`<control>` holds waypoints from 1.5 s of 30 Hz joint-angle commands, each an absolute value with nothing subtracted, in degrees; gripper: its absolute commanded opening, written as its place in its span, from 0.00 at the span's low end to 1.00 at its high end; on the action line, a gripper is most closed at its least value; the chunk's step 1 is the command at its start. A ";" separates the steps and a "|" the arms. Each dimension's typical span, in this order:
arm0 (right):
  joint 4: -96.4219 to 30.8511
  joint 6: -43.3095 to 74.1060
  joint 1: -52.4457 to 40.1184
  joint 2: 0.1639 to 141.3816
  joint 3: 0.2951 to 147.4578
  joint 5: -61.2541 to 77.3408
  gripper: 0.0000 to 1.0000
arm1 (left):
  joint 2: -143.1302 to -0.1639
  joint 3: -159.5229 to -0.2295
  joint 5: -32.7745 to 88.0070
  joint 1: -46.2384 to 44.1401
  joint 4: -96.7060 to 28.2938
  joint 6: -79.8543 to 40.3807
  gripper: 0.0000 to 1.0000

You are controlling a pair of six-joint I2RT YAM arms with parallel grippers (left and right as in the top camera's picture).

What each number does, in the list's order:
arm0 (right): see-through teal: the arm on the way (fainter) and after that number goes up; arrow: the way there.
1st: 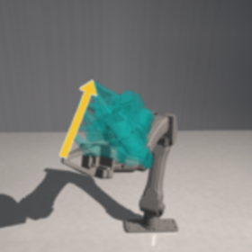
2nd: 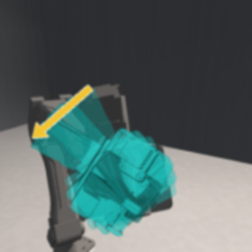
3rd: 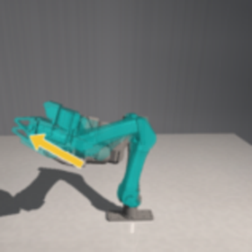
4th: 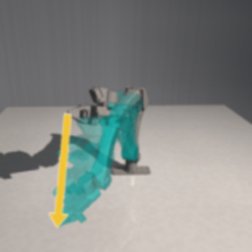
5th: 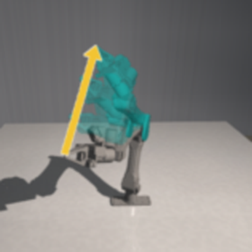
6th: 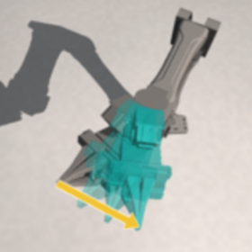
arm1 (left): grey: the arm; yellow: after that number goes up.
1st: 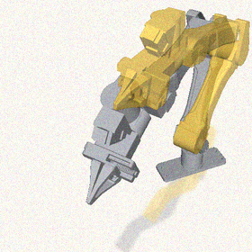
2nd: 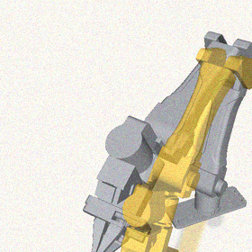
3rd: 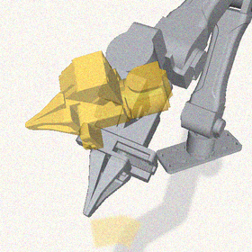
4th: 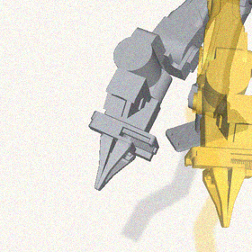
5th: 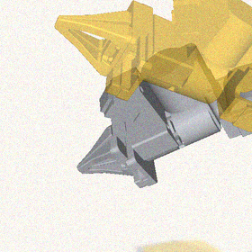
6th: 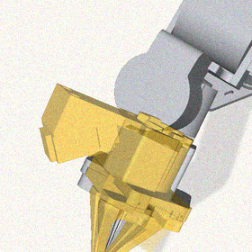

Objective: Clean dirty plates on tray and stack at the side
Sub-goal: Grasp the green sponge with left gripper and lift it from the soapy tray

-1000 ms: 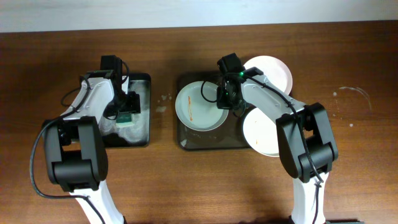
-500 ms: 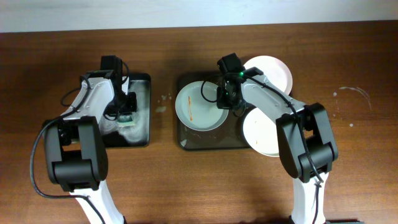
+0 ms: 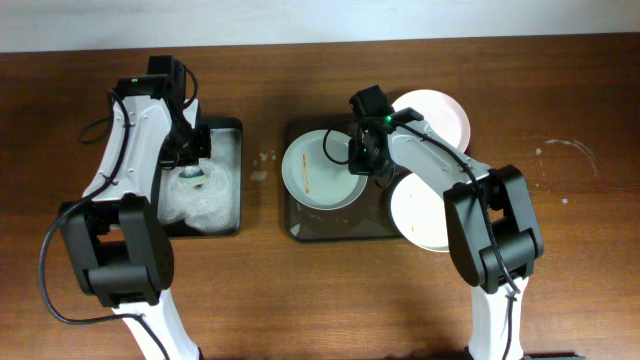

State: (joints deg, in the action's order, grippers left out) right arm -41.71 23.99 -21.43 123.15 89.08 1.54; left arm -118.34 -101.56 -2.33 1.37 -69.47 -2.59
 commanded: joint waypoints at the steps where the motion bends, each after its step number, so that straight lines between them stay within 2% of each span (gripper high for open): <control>1: -41.76 24.47 -21.74 124.25 88.64 0.71 0.05 | -118.69 -102.76 0.95 1.50 -70.81 -2.13 0.01; 20: -41.78 24.47 -21.74 124.25 88.64 0.86 0.05 | -111.79 -104.64 2.81 -2.44 -70.48 -5.39 0.01; 27: -41.76 24.47 -21.74 124.25 88.66 1.08 0.05 | -111.79 -104.18 -5.85 -2.92 -69.58 -8.32 0.01; 37: -41.98 24.45 -21.74 124.22 88.66 1.93 0.05 | -111.74 -104.18 -6.66 -5.08 -69.49 -8.14 0.01; 45: -42.65 24.43 -21.74 124.22 89.60 3.22 0.05 | -111.77 -104.18 -12.25 -6.72 -69.04 -9.82 0.01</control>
